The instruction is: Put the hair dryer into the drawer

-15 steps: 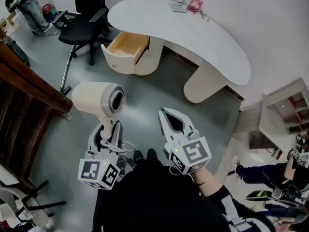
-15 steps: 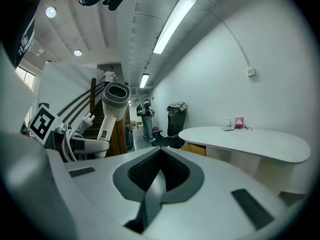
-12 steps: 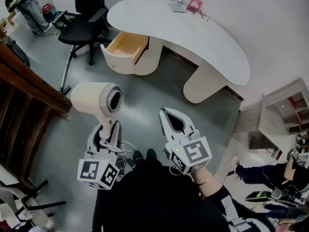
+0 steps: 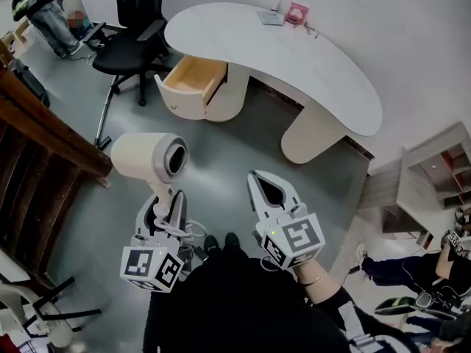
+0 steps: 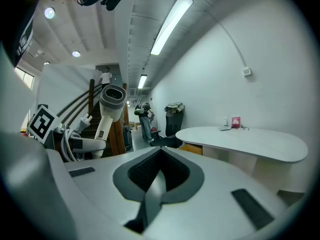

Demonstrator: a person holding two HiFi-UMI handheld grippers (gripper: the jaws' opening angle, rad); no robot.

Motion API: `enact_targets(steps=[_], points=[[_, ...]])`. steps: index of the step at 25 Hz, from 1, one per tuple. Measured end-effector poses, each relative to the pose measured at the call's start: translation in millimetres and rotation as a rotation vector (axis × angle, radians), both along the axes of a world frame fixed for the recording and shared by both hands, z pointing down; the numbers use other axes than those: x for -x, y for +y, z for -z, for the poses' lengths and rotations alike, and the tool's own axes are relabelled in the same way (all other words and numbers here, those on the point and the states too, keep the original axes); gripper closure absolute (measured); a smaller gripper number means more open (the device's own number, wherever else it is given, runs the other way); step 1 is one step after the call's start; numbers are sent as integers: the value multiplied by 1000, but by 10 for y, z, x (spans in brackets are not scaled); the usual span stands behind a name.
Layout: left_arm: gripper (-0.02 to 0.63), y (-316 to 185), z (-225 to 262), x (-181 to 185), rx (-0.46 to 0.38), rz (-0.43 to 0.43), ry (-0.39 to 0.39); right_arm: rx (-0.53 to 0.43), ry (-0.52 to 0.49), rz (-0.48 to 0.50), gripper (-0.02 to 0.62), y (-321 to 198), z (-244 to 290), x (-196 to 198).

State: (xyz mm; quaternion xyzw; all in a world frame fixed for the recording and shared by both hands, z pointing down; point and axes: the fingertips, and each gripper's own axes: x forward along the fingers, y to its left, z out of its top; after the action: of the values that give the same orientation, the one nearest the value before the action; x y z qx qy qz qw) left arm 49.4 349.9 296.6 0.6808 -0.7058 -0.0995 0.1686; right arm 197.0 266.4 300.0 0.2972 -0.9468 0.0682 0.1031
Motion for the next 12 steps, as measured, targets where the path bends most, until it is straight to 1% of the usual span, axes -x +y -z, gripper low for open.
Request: enact_targets(steps=[9, 12], points=[[439, -3, 28, -22, -11, 37, -2, -6, -2, 12, 592, -71, -34, -173], [439, 1, 32, -37, -17, 50, -2, 3, 1, 1, 592, -95, -39, -240]])
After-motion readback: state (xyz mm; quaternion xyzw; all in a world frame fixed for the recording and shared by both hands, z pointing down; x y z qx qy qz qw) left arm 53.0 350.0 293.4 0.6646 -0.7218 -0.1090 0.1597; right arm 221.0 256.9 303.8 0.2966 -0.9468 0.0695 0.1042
